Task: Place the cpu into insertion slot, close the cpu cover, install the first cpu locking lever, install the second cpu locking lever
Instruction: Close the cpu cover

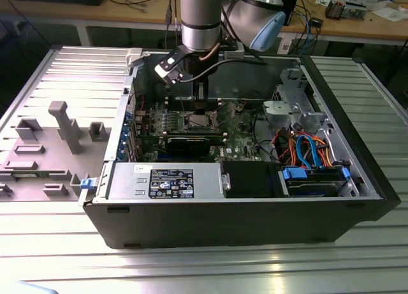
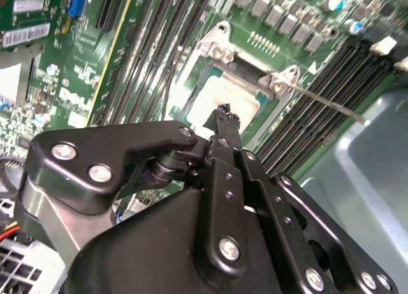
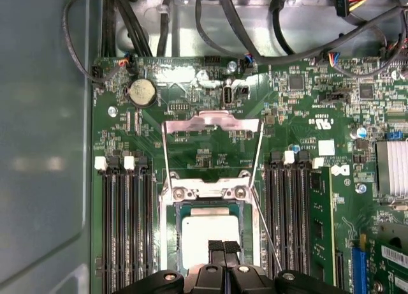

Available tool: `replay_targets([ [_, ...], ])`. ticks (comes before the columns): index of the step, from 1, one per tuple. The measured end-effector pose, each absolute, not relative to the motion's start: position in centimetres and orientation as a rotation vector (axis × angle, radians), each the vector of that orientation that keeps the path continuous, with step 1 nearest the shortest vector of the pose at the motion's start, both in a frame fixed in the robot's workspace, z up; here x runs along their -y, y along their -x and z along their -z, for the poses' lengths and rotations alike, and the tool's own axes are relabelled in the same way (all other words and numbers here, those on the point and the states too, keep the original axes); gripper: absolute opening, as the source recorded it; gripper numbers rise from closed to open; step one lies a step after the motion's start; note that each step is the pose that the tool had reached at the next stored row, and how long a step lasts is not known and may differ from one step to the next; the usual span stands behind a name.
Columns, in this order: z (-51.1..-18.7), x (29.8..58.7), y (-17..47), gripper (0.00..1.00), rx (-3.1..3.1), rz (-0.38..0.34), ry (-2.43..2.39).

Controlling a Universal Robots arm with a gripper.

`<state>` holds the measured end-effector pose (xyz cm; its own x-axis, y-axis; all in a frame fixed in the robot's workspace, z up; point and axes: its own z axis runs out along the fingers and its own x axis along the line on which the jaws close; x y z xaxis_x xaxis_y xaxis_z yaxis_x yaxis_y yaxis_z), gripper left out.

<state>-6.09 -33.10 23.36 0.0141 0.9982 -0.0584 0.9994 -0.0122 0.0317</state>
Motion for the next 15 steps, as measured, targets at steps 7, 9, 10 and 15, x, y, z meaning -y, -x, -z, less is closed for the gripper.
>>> replay_targets([
  [7, -23.34, 33.09, 6.02, 0.11, -2.178, 0.057, -2.204],
  [9, -23.34, 33.1, 6.03, 0.11, -2.196, 0.02, -2.222],
  [10, -23.34, 33.09, 6.03, 0.11, -2.2, 0.011, -2.226],
  [15, -23.67, 33.1, 6.03, 0.11, -2.201, 0.009, -2.226],
])
